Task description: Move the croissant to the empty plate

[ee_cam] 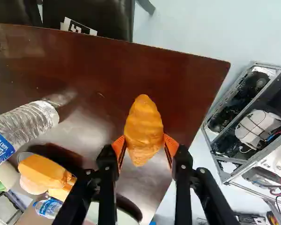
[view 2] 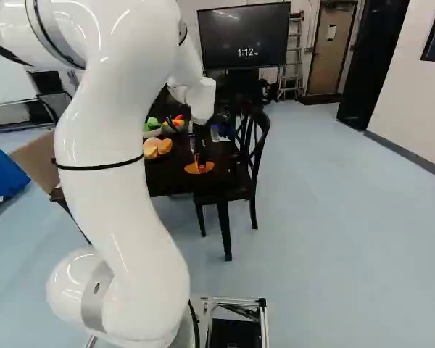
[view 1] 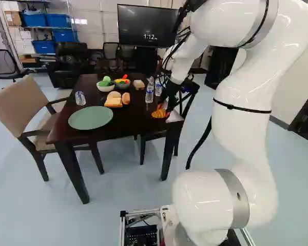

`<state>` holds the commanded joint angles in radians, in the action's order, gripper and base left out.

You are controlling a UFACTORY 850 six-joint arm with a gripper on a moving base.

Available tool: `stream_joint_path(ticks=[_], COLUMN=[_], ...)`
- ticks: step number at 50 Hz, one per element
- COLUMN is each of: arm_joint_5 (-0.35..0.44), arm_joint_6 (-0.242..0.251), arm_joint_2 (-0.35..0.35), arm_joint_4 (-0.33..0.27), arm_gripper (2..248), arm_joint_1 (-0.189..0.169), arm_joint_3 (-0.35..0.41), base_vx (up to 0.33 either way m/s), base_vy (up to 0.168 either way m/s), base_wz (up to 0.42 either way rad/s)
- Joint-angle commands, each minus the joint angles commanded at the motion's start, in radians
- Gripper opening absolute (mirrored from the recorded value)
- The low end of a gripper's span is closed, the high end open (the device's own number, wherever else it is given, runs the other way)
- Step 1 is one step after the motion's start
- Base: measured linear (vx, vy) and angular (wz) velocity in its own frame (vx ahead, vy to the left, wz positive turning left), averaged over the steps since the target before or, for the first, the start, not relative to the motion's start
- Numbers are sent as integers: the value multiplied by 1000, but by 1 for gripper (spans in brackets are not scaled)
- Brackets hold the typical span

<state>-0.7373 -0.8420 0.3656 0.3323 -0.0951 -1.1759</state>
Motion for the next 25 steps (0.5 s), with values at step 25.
stream_joint_path(ticks=[25], arm_joint_5=[0], arm_joint_6=[0], arm_joint_2=[-28], arm_joint_4=[0], arm_gripper=[124], arm_joint_1=[0], arm_joint_3=[7], base_vx=[0], base_vy=[0], base_wz=[0])
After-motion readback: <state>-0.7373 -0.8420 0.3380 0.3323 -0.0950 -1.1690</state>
